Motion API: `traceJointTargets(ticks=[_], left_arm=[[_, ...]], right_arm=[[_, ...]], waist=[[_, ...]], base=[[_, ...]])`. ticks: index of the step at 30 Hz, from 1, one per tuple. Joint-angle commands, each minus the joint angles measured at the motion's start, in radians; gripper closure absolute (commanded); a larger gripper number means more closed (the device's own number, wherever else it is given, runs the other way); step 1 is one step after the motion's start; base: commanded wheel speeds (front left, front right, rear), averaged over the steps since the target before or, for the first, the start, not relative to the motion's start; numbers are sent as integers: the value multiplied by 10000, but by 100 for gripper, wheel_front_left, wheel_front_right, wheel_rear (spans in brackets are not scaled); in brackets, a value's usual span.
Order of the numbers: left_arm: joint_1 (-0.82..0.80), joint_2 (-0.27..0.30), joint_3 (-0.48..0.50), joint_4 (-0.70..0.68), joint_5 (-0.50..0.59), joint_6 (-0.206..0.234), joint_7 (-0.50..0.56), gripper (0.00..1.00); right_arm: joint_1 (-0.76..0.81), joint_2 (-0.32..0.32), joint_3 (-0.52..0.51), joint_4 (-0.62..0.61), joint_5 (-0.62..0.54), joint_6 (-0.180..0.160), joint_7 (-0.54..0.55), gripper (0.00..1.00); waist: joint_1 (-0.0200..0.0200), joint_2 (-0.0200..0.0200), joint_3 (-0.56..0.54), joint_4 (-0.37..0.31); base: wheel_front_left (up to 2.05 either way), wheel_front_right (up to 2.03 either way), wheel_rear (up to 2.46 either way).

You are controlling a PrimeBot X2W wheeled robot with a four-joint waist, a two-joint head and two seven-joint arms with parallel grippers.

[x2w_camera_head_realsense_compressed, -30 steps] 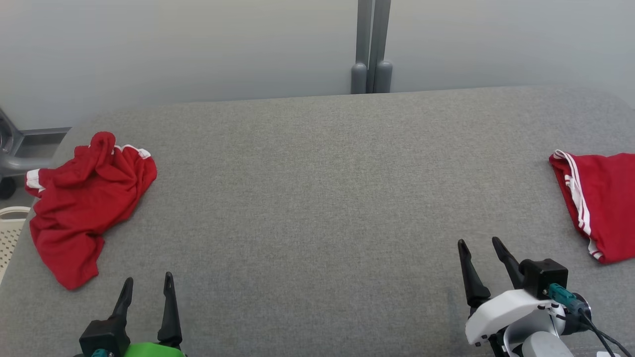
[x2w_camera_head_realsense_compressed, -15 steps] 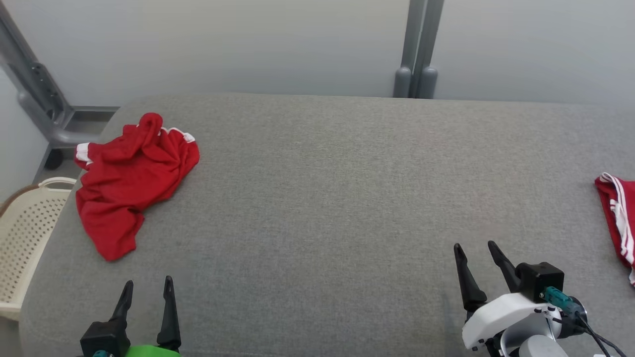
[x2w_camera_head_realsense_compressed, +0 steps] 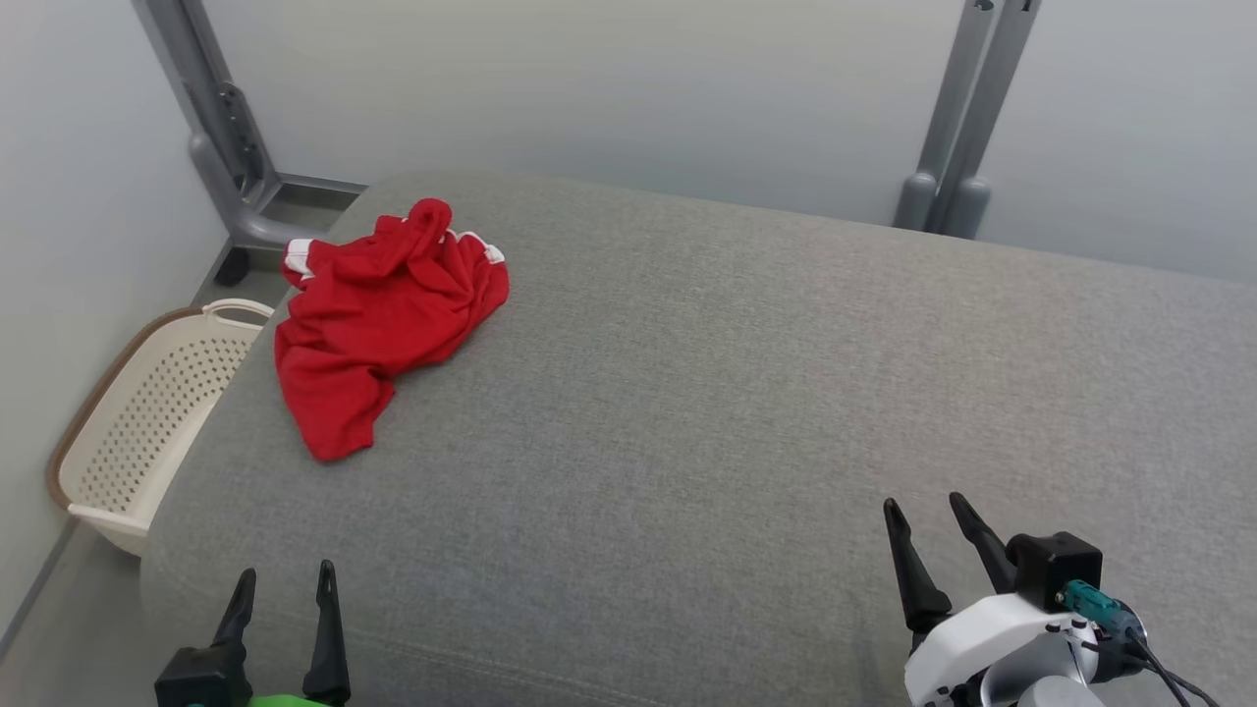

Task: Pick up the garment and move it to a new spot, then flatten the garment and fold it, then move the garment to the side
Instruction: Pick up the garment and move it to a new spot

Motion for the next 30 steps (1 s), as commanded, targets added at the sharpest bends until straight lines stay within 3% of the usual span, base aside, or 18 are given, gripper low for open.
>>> traceJointTargets(ticks=[1, 14, 24, 30], left_arm=[[208, 29, -10, -109, 0, 71, 56, 0], [450, 121, 158, -412, -90, 513, 157, 0], [-466, 169, 176, 360, -536, 166, 322, 0], [-2454, 301, 198, 1280, -874, 124, 1574, 0]], right_arm=[[82, -28, 27, 31, 37, -2, -47, 0], [22, -31, 259, 143, 128, -2, -100, 0], [-3, -29, 231, 6, -71, -2, -32, 0], [-369, -31, 288, -565, -502, -2, 380, 0]], waist=[[0, 0, -195, 497], [0, 0, -143, 941], [0, 0, 117, 889], [0, 0, 897, 611]], base=[[0, 0, 0], [0, 0, 0], [0, 0, 0], [0, 0, 0]])
